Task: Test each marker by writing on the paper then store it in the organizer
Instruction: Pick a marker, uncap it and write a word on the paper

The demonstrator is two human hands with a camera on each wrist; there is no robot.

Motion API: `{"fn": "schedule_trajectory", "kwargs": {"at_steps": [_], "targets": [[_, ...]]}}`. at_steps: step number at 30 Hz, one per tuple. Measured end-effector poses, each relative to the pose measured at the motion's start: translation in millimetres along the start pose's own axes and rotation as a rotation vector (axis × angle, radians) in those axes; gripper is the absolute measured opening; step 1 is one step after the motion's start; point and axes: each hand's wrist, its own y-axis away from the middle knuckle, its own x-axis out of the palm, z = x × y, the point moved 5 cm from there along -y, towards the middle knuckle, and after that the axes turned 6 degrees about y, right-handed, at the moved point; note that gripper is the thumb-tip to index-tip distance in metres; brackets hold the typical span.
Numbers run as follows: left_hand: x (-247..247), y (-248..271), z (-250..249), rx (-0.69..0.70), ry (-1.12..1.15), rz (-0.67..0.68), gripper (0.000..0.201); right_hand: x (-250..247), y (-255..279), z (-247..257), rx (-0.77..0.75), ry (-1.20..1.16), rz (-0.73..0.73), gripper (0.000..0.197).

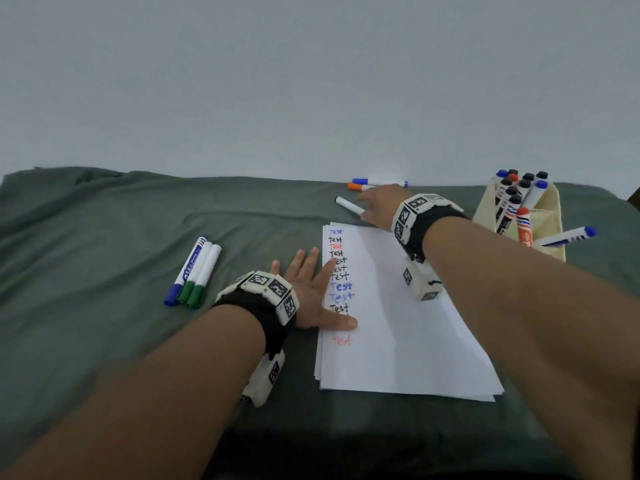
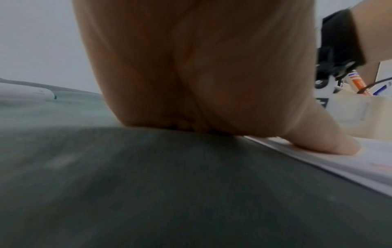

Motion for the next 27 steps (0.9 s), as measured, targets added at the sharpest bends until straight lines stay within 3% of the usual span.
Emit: {"fn": "schedule_trajectory", "kwargs": {"at_steps": [7,10,14,18,24,27], "targets": [[2.3,-4.6,2.2,0.008,0.027,-0.004,0.131,10.9,-18.6,11.1,-0.028,0.211,0.128,0.038],[2.3,-5.2,2.7,0.011,0.035,-0.002,0.131,8.7,-15.7,11.6,0.011,0.136,0.104,0.042],[1.7,-4.6,2.8,0.016,0.038,-0.012,0.131,1.3,2.8,5.0,0.099,-0.293,-0.105,0.051],[-0.4,-3.4,2.6,0.007,0.027,-0.003,0.13,10.4,41.3,8.8,0.176,-0.773,-0.244,0.031],[-3.2,-1.1,2.1,0.0,0.014,-0.015,0.132,59.0,92.4,3.8,0.434,-1.725,-0.284,0.005],[-3.4,-0.5,2.5,0.003,0.019,-0.022,0.134,86.3,113.0,-2.9,0.533,-2.094,-0.303,0.008]]}}
